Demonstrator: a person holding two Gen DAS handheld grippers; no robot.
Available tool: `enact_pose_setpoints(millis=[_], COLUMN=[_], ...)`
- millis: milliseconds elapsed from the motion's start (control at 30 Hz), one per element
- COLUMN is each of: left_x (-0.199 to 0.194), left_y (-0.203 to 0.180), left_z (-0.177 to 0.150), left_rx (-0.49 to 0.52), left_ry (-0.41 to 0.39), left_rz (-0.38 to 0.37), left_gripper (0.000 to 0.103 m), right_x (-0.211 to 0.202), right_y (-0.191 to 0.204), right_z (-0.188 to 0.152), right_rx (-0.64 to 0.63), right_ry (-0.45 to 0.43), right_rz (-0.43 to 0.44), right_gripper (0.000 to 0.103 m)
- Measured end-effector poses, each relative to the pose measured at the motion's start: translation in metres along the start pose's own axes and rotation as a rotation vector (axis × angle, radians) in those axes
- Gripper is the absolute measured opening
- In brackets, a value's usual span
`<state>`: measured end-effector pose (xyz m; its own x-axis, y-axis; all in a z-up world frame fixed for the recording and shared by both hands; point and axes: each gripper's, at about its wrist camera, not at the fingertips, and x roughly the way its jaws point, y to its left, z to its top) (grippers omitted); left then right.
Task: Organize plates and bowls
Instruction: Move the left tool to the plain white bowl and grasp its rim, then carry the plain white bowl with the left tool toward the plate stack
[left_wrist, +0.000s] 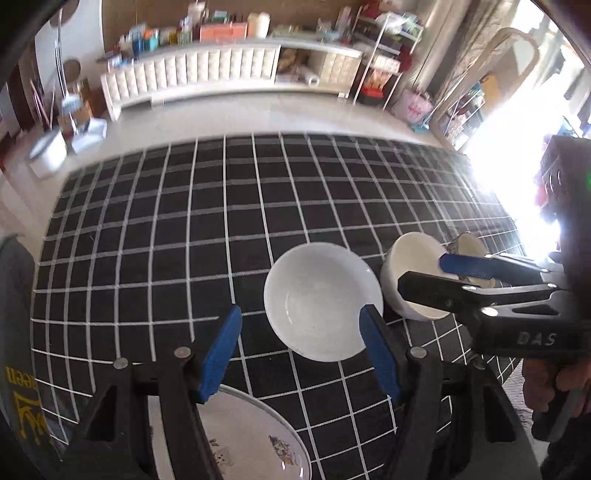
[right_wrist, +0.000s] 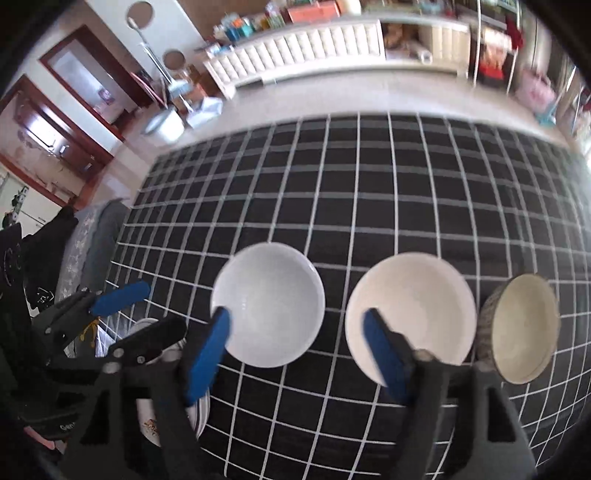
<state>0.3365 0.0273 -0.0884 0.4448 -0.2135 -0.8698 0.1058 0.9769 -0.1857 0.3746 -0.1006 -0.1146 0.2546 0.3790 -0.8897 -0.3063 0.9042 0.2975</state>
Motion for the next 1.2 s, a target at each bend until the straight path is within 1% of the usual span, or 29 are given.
enact_pose_setpoints(millis=[33, 100, 167, 267, 367, 433, 567, 667, 733, 867, 933, 967, 1033, 1133, 1200], left_x=[0.006, 0.016, 0.024, 0.037, 0.046, 0.053, 0.063, 0.067, 0.073, 0.081, 0.085, 0.086, 0.084, 0.084, 0.084], left_y=[0.002, 0.005, 0.007, 0.011, 0.017, 0.019, 0.022, 0.024, 0.027, 0.029, 0.032, 0.032, 0.032, 0.034, 0.033], left_z=[0.002, 0.005, 0.008, 0.012, 0.010, 0.010, 0.007, 0.003, 0.002, 0.001, -0.001, -0.002, -0.004, -0.005, -0.007], left_rx=[-0.011, -0.026, -0.035, -0.056, -0.079, -0.094, -0.099, -0.100, -0.101, -0.105, -0.106, -0.105, -0.102, -0.112, -0.111], left_ry=[0.015, 0.029, 0.038, 0.067, 0.090, 0.098, 0.127, 0.135, 0.141, 0.152, 0.159, 0.159, 0.158, 0.154, 0.152], left_rz=[-0.012, -0.027, -0.030, -0.031, -0.054, -0.064, -0.064, -0.060, -0.056, -0.044, -0.036, -0.034, -0.028, -0.033, -0.036], left_gripper=[0.064, 0.064, 0.061, 0.054, 0.048, 0.041, 0.034, 0.030, 0.025, 0.018, 0.015, 0.014, 0.014, 0.014, 0.014], right_x=[0.005, 0.017, 0.025, 0.030, 0.035, 0.038, 0.047, 0.048, 0.050, 0.055, 0.059, 0.058, 0.057, 0.055, 0.051], right_y=[-0.001, -0.008, -0.013, -0.015, -0.017, -0.019, -0.026, -0.025, -0.025, -0.027, -0.025, -0.028, -0.030, -0.036, -0.035], right_z=[0.001, 0.004, 0.007, 0.009, 0.010, 0.011, 0.010, 0.010, 0.011, 0.010, 0.009, 0.008, 0.006, 0.003, -0.001], right_rx=[0.008, 0.044, 0.072, 0.072, 0.078, 0.078, 0.094, 0.071, 0.062, 0.049, 0.052, 0.051, 0.045, 0.057, 0.032], right_ry=[0.017, 0.062, 0.090, 0.102, 0.127, 0.134, 0.146, 0.138, 0.139, 0.149, 0.150, 0.146, 0.136, 0.125, 0.103], right_rz=[0.003, 0.044, 0.067, 0.048, 0.059, 0.050, 0.046, 0.040, 0.034, 0.007, -0.004, -0.011, -0.023, -0.024, -0.051], right_gripper=[0.063, 0.061, 0.059, 0.055, 0.055, 0.055, 0.046, 0.040, 0.035, 0.029, 0.022, 0.020, 0.011, 0.007, 0.007])
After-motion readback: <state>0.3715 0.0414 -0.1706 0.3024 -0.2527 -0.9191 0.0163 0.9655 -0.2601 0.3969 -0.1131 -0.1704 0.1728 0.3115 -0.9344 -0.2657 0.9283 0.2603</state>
